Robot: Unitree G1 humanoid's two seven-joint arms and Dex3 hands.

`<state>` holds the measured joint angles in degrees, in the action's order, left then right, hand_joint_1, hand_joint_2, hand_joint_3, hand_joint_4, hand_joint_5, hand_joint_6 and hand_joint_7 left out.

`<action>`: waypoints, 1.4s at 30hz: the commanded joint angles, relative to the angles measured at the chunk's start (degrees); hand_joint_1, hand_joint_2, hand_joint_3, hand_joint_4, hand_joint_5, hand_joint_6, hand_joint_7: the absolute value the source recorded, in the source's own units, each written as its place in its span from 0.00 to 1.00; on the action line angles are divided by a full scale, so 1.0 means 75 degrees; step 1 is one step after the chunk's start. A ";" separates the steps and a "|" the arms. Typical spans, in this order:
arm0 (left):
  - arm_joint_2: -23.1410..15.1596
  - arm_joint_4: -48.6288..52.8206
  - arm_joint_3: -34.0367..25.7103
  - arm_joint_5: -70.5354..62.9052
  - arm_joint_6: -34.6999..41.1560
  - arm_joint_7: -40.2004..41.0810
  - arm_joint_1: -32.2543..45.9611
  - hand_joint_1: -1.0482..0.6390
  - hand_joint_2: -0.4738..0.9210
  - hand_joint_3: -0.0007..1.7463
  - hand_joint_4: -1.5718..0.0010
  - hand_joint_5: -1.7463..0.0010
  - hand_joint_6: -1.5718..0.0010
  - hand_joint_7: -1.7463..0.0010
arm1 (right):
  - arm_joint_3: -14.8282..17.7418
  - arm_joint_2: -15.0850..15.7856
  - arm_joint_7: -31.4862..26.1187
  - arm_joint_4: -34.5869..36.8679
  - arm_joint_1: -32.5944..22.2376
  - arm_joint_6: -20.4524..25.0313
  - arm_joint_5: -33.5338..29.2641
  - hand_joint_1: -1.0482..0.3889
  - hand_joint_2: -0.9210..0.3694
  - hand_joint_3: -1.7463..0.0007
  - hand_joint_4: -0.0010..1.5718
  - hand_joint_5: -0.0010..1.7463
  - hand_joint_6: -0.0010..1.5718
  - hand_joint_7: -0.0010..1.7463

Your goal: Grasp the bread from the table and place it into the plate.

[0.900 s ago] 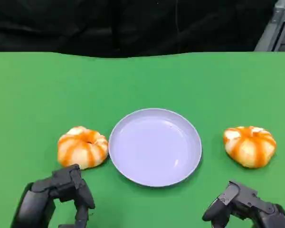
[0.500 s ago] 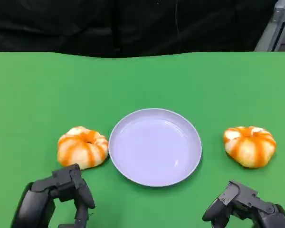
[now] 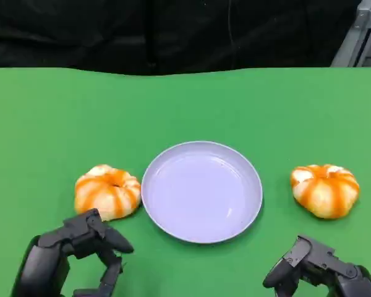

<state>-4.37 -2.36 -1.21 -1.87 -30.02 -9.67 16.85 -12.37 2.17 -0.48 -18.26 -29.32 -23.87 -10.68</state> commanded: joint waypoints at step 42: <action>-0.1635 0.3279 0.2913 -0.6511 0.6101 0.0386 -0.5050 0.34 0.98 0.00 0.90 0.69 0.80 0.99 | -0.0307 -0.0197 -0.0330 0.0038 -0.0010 0.0016 -0.0314 0.61 0.44 0.22 0.45 0.96 0.43 0.82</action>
<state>-15.51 14.91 20.17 -51.98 15.17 -4.70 -17.02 -14.71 0.61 -2.52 -18.33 -29.83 -23.25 -12.89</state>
